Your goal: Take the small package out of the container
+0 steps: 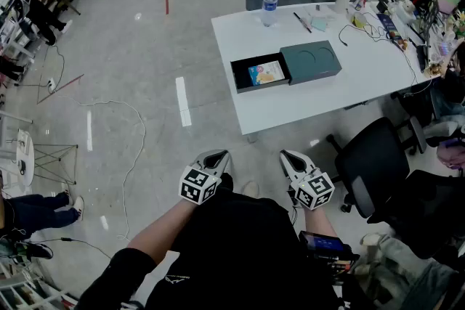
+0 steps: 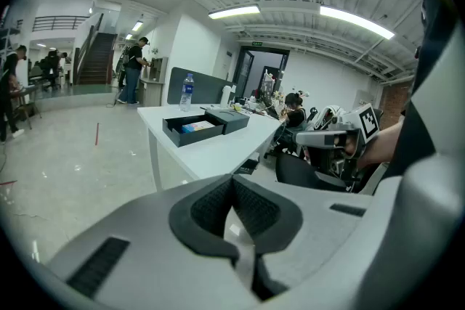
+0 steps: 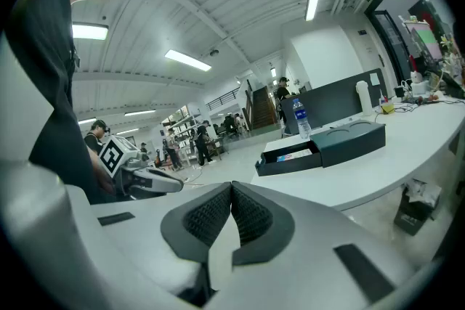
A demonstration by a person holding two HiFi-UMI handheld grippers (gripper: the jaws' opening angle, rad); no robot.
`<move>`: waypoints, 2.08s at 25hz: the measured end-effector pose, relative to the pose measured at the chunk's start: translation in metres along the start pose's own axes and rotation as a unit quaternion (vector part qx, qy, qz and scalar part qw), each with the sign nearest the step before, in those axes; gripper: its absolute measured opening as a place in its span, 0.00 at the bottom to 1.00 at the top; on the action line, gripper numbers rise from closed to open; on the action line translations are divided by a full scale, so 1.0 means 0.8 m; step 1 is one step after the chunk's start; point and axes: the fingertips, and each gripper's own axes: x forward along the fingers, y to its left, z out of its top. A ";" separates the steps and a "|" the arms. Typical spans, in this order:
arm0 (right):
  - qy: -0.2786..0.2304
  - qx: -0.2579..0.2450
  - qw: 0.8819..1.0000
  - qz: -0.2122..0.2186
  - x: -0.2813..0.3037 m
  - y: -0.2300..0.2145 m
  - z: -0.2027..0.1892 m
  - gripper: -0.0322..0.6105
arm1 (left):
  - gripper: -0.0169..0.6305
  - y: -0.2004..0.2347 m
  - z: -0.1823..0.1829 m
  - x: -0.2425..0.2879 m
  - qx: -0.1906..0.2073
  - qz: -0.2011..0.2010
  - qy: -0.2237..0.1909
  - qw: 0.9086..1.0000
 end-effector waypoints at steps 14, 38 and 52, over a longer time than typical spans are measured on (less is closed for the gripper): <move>-0.003 -0.008 1.000 0.013 -0.034 0.017 -0.016 0.09 | 0.04 -0.028 -0.020 -0.027 -0.004 0.022 -0.017 1.000; -0.014 -0.003 1.000 0.003 -0.029 0.014 -0.017 0.09 | 0.04 -0.017 -0.014 -0.040 0.002 0.041 -0.011 0.999; 0.005 0.003 1.000 -0.025 -0.001 -0.030 -0.001 0.09 | 0.04 0.013 0.022 0.032 0.006 0.001 0.003 1.000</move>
